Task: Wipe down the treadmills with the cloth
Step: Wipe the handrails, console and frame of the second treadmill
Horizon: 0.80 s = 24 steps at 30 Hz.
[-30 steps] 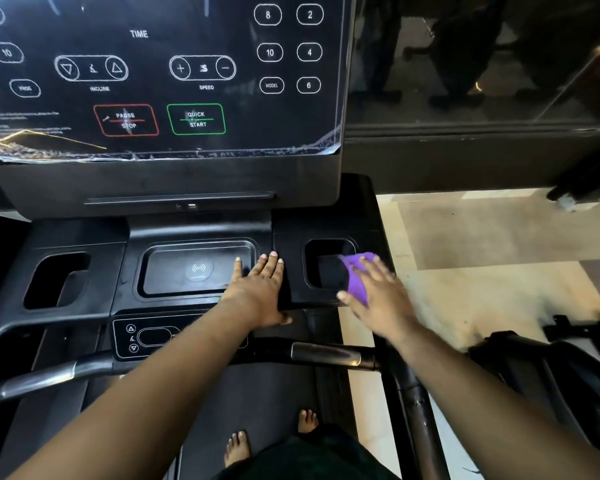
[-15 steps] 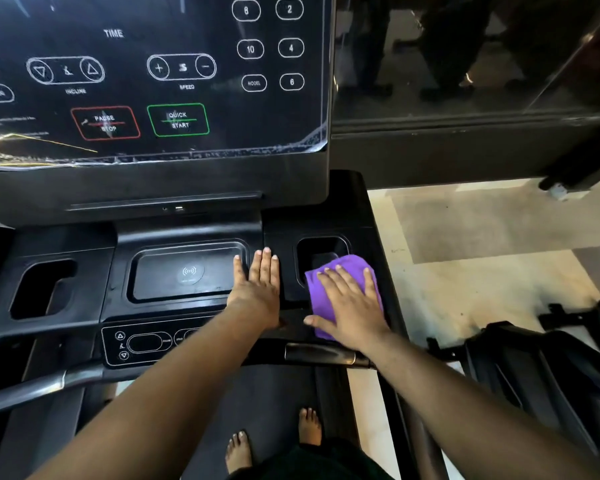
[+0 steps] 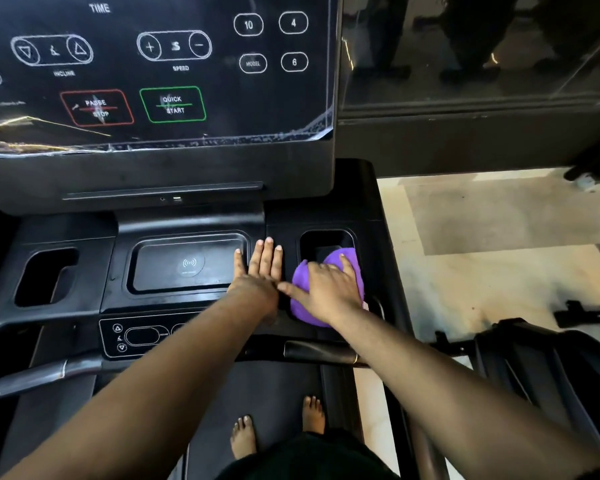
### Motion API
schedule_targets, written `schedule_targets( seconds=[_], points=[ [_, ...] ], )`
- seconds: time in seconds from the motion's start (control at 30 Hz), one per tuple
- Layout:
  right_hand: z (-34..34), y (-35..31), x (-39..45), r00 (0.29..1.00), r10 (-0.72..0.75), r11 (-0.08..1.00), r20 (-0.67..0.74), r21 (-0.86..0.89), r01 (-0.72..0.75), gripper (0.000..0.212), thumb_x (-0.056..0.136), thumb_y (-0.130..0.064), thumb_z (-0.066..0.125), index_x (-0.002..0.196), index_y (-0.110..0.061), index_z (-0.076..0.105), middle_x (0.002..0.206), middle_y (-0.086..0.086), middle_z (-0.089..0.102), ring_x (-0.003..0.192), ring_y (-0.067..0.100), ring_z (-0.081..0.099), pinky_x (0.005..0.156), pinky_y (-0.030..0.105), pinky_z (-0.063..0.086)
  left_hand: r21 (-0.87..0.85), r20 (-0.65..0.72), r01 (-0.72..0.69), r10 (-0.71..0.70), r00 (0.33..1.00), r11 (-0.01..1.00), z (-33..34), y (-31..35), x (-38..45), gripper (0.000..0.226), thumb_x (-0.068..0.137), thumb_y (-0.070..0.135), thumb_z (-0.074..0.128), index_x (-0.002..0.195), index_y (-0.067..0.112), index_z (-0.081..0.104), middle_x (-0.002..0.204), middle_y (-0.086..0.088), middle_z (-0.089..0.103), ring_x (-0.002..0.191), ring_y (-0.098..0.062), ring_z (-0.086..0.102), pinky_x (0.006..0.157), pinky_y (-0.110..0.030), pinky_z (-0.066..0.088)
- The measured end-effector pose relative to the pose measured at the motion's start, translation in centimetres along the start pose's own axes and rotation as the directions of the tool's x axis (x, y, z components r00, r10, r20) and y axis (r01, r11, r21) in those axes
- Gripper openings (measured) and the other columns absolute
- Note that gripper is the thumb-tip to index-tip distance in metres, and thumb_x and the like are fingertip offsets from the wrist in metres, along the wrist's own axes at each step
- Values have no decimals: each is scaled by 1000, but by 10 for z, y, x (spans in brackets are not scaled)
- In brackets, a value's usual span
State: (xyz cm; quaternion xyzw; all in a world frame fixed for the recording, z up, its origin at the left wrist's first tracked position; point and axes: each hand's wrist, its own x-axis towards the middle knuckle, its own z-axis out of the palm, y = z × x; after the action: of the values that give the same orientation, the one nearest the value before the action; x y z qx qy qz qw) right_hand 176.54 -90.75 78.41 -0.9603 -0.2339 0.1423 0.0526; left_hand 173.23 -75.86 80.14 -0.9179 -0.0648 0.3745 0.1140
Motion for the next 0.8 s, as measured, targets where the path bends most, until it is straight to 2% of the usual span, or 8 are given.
schedule_targets(
  seconds=[0.13, 0.27, 0.33, 0.4, 0.53, 0.63, 0.7, 0.8],
  points=[
    [-10, 37, 1, 970, -226, 951, 89, -196, 240, 89, 78, -95, 27, 104, -18, 63, 102, 3, 73, 101, 26, 65, 110, 42, 29, -14, -31, -39, 39, 999, 999, 3, -1, 1, 135, 86, 54, 70, 138, 3, -43, 150, -18, -49, 146, -35, -38, 119, -67, -10],
    [-13, 18, 13, 986, -112, 981, 124, -146, 130, 90, 79, -96, 22, 101, -22, 68, 99, 6, 75, 102, 28, 66, 103, 43, 35, -41, -23, -49, 48, 999, 998, 2, -1, 1, 128, 90, 55, 64, 139, 5, -43, 153, -18, -47, 146, -34, -38, 119, -66, -11],
    [-11, 15, 12, 992, -77, 996, 104, -36, 81, 84, 82, -92, 30, 110, -22, 67, 107, 7, 74, 112, 30, 63, 108, 44, 34, -53, -28, -39, 37, 999, 998, 1, -1, 3, 120, 95, 50, 60, 135, 6, -44, 153, -17, -47, 146, -33, -38, 119, -66, -11],
    [-1, 23, 2, 992, -119, 993, 35, 15, 119, 84, 81, -91, 35, 121, -22, 62, 120, 4, 71, 123, 27, 59, 118, 43, 27, -56, -22, -32, 30, 999, 998, 1, -1, 4, 113, 98, 41, 57, 134, 7, -44, 153, -16, -47, 145, -33, -39, 119, -67, -10],
    [31, 57, -29, 956, -286, 952, -58, -129, 277, 102, 82, -88, 32, 156, -18, 38, 161, 1, 42, 150, 20, 36, 126, 55, 5, -42, -47, -38, 36, 998, 998, 6, -1, 3, 103, 96, 19, 50, 139, 6, -42, 149, -14, -49, 146, -34, -38, 118, -67, -10],
    [24, 80, -28, 986, -159, 973, -51, -175, 148, 118, 71, -98, 20, 158, -19, 36, 168, 2, 27, 156, 18, 21, 123, 66, 1, -34, -75, -54, 52, 996, 998, 10, -3, 4, 98, 96, 15, 46, 141, 5, -41, 152, -16, -47, 146, -35, -37, 118, -68, -9],
    [15, 84, -19, 997, -61, 991, -47, -126, 55, 125, 67, -101, 7, 162, -21, 22, 173, 0, 7, 159, 17, 2, 120, 65, -5, -39, -86, -61, 57, 995, 997, 11, -3, 6, 100, 97, 18, 48, 138, 5, -42, 152, -17, -47, 146, -35, -38, 118, -68, -10],
    [4, 85, -1, 998, 37, 999, -46, -7, -38, 112, 75, -95, -2, 164, -28, 7, 172, -5, -11, 158, 15, -12, 123, 62, 1, -57, -84, -68, 63, 994, 996, 11, -3, 10, 100, 98, 22, 48, 136, 6, -43, 152, -16, -48, 145, -34, -38, 117, -69, -9]
  ],
)
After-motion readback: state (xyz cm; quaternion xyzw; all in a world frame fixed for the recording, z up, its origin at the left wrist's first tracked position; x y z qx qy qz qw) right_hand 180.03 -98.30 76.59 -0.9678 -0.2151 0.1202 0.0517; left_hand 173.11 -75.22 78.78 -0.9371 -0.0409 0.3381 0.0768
